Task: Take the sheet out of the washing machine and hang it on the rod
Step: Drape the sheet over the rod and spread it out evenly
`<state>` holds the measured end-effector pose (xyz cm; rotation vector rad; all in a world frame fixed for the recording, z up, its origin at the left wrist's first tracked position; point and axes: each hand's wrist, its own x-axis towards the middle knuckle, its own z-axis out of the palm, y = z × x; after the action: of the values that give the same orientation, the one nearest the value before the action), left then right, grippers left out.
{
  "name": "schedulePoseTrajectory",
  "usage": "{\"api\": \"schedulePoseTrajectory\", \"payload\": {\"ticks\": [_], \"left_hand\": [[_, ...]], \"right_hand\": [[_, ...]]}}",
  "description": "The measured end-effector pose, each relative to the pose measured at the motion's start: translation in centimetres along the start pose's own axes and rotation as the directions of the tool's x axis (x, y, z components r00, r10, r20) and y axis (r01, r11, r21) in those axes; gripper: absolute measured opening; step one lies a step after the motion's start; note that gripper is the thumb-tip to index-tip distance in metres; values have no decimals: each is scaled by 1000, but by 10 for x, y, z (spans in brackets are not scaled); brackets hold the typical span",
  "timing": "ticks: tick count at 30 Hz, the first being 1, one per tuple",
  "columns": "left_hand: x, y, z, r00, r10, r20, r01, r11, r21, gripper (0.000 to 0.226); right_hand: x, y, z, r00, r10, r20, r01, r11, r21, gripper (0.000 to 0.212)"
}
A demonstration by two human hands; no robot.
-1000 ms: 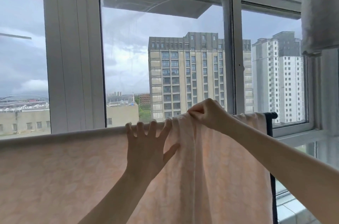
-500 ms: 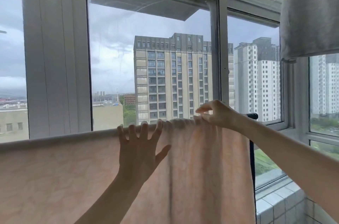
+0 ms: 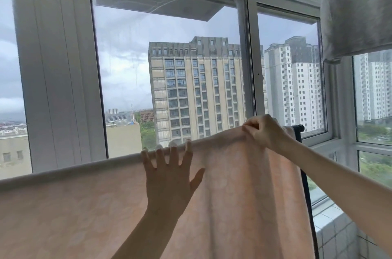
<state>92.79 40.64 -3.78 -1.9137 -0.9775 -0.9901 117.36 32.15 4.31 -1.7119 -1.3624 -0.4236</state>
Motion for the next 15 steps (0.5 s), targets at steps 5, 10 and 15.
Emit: {"api": "schedulePoseTrajectory", "payload": {"ticks": [5, 10, 15], "left_hand": [[1, 5, 3, 998, -47, -33, 46, 999, -20, 65], [9, 21, -8, 996, -92, -12, 90, 992, -92, 61], [20, 48, -1, 1000, -15, -23, 12, 995, -102, 60]], "right_hand": [[-10, 9, 7, 998, -20, -56, 23, 998, 50, 13], [-11, 10, 6, 997, -35, -68, 40, 997, 65, 13], [-10, 19, 6, 996, -38, -83, 40, 999, 21, 10]]}}
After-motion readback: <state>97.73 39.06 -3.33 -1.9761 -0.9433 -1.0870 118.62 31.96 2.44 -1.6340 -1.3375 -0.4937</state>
